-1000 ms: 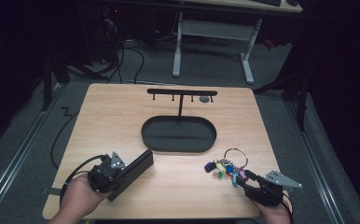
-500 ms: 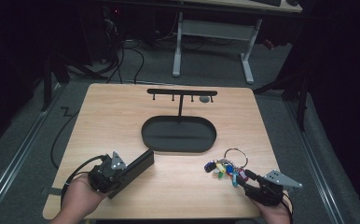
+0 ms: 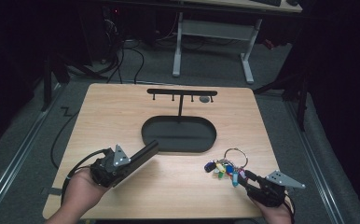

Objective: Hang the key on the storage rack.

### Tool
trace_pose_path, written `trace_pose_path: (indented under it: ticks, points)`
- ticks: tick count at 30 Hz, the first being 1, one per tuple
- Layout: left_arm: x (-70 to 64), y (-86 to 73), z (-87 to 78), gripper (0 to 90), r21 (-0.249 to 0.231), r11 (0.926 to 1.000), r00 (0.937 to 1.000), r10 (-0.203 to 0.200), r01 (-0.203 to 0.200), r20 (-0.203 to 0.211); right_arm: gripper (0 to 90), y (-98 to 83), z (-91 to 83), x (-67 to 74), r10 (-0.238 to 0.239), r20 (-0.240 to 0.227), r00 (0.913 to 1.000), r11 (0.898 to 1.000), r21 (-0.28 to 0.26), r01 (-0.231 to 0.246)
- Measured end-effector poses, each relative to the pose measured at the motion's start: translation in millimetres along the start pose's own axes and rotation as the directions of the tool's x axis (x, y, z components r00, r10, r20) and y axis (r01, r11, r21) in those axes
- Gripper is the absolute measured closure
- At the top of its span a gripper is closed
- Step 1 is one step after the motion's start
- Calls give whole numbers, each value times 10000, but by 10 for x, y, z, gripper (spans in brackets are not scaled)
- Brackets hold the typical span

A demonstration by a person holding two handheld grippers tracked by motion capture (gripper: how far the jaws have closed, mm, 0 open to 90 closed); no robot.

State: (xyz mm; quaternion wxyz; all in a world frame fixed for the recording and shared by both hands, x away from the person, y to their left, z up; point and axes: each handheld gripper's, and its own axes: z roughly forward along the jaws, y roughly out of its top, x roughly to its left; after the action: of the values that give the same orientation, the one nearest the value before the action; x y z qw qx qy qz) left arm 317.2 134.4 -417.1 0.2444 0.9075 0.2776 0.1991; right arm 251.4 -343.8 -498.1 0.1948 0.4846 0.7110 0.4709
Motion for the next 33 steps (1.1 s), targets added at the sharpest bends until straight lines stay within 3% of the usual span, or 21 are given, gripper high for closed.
trace_pose_path:
  ticks: [4,7,11,15,16,17,18,19,20,21,22,23,24,25,27,28,29,30,31,32,33]
  points:
    - [-30,94,-3,746,-136,9984,9984,551,-553,-89,577,15,-14,25,-53,-91,9999,9999,-90,52]
    - [-28,142,-4,746,-176,9973,9974,715,-717,-98,578,18,0,25,-56,-124,9999,10000,-62,55]
    - [-34,240,-3,746,-257,9922,9920,1212,-1222,-347,581,10,15,23,-92,-178,9998,10000,25,92]
    - [-48,329,20,746,-323,9815,9804,1863,-1886,-648,593,11,-5,15,-67,-262,9996,10000,-56,66]
    - [-55,377,35,746,-294,9744,9722,2202,-2231,-793,593,9,-5,14,-57,-271,9996,10000,-52,56]
    - [-55,377,35,746,-294,9744,9722,2202,-2231,-793,593,9,-5,14,-57,-271,9996,10000,-52,56]
    - [-59,427,44,746,-298,9673,9639,2480,-2519,-973,593,9,-4,12,-35,-269,9996,10000,-41,34]
    - [-59,427,44,745,-298,9673,9639,2480,-2519,-973,593,9,-4,12,-35,-269,9996,10000,-41,34]
    - [-71,476,52,746,-341,9579,9527,2791,-2849,-1203,593,10,0,11,-27,-279,9996,10000,-37,26]
    - [-71,476,52,745,-341,9579,9527,2791,-2849,-1203,593,10,0,11,-27,-279,9996,10000,-37,26]
    - [-83,522,76,746,-423,9474,9414,3091,-3171,-1347,593,6,7,10,-48,-277,9996,10000,10,48]
    - [-83,522,76,745,-423,9474,9414,3091,-3171,-1347,593,3,9,11,-50,-275,9996,10000,35,51]
    - [-102,572,121,745,-357,9332,9250,3487,-3577,-1510,593,2,10,12,-58,-278,9996,10000,48,59]
    - [-102,572,121,744,-357,9332,9250,3487,-3577,-1510,593,2,10,12,-58,-278,9996,10000,48,59]
    - [-130,624,178,744,-328,9174,9063,3855,-3965,-1733,592,1,8,14,-77,-271,9996,10000,44,78]
    - [-156,679,235,744,-321,9013,8870,4180,-4319,-1964,592,1,5,13,-69,-275,9996,10000,25,70]
    - [-163,711,260,744,-278,8931,8776,4349,-4490,-2016,592,0,5,10,-70,-275,9996,10000,15,70]
    - [-171,743,287,744,-287,8857,8698,4483,-4633,-2063,592,0,4,8,-37,-269,9996,10000,24,37]
    - [-171,743,287,744,-287,8857,8698,4483,-4633,-2063,592,0,4,8,-37,-269,9996,10000,24,37]
    - [-190,802,335,744,-316,8672,8500,4791,-4970,-2190,592,-1,6,-1,-19,-260,9997,10000,16,20]
    - [-190,802,335,743,-316,8672,8500,4791,-4970,-2190,592,-1,6,-1,-19,-260,9997,10000,16,20]
